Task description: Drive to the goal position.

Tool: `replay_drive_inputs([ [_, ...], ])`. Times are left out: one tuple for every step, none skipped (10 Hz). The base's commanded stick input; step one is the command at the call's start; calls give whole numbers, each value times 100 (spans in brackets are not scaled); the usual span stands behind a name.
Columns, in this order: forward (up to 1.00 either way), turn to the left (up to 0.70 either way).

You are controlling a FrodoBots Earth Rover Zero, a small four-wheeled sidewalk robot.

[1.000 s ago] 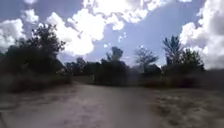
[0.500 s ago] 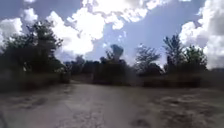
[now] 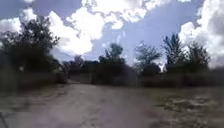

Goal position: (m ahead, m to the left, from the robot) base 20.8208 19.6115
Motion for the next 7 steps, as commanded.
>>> replay_drive_inputs([
  [85,0],
  [85,0],
  [85,0],
  [85,0],
  [85,0],
  [85,0],
  [85,0],
])
